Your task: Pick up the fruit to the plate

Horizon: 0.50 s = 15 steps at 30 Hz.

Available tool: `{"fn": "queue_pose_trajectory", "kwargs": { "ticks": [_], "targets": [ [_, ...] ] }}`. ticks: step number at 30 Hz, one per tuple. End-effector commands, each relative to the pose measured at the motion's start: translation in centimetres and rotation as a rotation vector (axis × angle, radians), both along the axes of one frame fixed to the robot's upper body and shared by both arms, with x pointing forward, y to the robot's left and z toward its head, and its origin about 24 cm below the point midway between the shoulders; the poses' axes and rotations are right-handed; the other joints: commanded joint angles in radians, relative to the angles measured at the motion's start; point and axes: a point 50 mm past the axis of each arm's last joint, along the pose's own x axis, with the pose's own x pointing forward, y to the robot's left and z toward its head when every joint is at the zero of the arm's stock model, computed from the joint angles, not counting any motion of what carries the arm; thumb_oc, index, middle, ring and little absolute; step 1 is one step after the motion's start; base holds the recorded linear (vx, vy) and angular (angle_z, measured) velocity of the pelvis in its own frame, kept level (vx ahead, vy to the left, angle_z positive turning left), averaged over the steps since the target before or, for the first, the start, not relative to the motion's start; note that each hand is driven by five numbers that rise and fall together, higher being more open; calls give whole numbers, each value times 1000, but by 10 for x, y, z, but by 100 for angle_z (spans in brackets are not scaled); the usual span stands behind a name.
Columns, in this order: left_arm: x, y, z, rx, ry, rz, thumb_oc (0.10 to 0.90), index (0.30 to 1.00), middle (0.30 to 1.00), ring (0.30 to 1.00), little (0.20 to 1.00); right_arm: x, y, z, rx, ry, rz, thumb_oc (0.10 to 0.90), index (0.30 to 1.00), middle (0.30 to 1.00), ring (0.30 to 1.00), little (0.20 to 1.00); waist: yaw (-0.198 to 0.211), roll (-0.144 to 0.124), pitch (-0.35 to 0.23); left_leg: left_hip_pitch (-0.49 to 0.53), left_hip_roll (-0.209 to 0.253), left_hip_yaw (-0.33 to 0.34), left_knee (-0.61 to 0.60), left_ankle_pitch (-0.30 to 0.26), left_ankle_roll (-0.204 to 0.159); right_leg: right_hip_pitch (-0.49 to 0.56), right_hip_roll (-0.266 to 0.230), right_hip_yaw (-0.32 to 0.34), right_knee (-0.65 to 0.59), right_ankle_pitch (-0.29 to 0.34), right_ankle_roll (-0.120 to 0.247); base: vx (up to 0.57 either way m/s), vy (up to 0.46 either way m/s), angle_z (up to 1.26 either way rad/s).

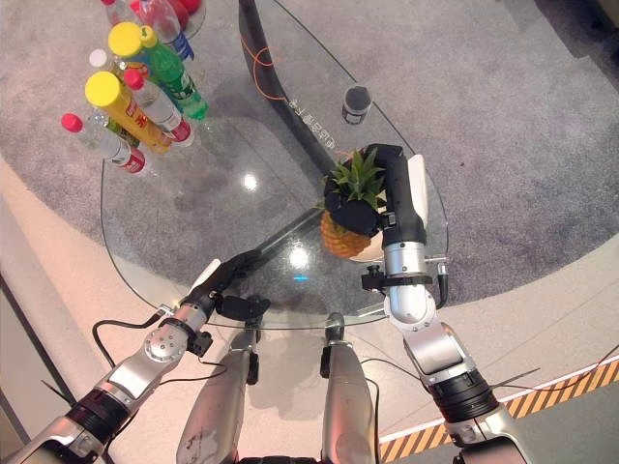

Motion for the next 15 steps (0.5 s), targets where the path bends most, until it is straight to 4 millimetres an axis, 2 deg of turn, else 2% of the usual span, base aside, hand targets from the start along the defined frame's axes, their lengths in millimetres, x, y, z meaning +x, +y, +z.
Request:
{"fn": "queue_pose_trajectory", "kwargs": {
  "ticks": [1,5,15],
  "targets": [
    [-3,-5,8,-73,-57,7,800,900,900,900,900,-14,3,75,17,-435,-16,100,300,300,300,200,-7,-32,-25,-25,-47,56,221,-116,72,71,-10,-89,-207,213,-4,0,0,0],
    [-12,10,-13,-62,12,88,800,900,900,900,900,-10,-9,77,47,-479,-107,100,300,300,300,200,2,-23,-25,-63,-53,55,226,-115,74,31,-14,-94,-199,218,0,-3,-2,2],
    [-23,28,-31,-52,79,160,800,900,900,900,900,-2,-27,91,38,-579,-261,100,300,300,300,200,20,3,-25,-137,-57,57,243,-116,76,-49,-15,-97,-171,219,4,-8,-2,1]
  ]
}}
